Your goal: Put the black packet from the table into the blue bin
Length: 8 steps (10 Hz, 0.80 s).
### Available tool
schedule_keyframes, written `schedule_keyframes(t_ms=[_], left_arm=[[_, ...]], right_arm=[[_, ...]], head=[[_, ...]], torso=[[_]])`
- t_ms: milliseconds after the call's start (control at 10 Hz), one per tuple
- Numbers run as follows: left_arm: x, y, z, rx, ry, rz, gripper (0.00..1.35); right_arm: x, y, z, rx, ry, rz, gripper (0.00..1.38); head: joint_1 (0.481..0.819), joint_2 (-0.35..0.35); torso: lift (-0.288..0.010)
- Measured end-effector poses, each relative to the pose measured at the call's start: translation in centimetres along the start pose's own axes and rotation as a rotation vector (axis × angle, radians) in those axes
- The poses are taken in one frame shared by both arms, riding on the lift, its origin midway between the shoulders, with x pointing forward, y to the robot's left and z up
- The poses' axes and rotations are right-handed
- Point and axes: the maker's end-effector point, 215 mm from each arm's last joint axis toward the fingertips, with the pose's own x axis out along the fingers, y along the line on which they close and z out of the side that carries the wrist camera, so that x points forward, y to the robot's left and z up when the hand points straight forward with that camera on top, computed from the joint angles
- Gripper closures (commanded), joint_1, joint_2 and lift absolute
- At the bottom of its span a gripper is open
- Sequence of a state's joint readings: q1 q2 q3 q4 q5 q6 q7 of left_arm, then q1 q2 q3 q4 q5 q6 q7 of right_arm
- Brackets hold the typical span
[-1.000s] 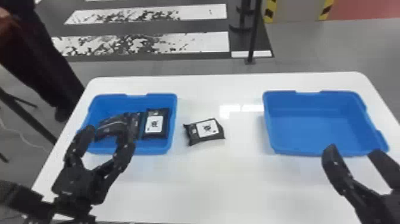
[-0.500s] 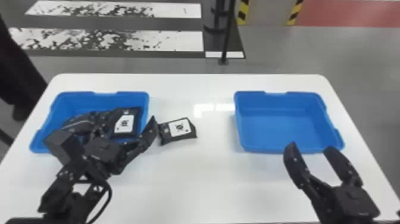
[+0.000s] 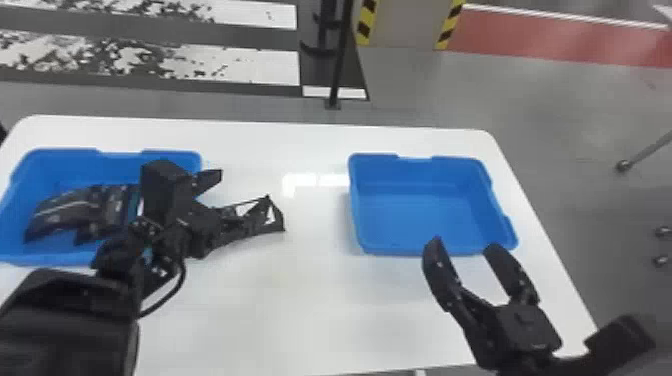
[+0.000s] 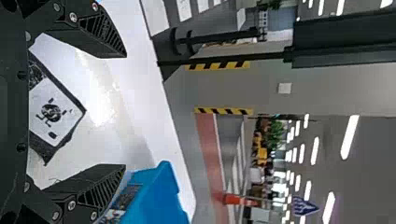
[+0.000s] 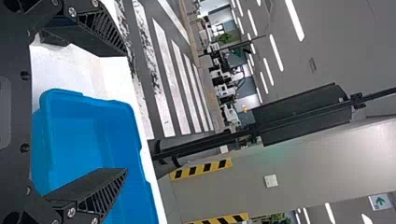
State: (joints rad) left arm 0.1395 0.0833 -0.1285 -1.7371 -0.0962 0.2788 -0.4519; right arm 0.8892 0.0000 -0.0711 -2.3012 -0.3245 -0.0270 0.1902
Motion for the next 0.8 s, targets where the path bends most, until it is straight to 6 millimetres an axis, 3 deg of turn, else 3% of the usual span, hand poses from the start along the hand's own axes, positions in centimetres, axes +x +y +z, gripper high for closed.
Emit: schedule_keyframes(t_ms=[300, 500, 600, 800], left_arm=[[3.0, 2.5, -5.6, 0.122, 0.251, -0.001, 0.19], [3.7, 2.3, -8.3, 0.136, 0.357, -0.022, 0.2], [4.1, 1.2, -8.8, 0.14, 0.38, -0.048, 0.24], [4.9, -0.6, -8.7, 0.164, 0.376, -0.095, 1.26]], right_arm=[[0.0, -0.1, -0.1, 0.002, 0.001, -0.001, 0.13], [0.0, -0.1, -0.2, 0.005, 0.002, -0.002, 0.13], [0.0, -0.1, -0.3, 0.006, 0.003, -0.002, 0.13], [0.0, -0.1, -0.3, 0.007, 0.003, -0.002, 0.13]], head=[[0.695, -0.146], [0.695, -0.144], [0.695, -0.151], [0.695, -0.183]], torso=[[-0.11], [-0.11], [-0.11], [-0.11]])
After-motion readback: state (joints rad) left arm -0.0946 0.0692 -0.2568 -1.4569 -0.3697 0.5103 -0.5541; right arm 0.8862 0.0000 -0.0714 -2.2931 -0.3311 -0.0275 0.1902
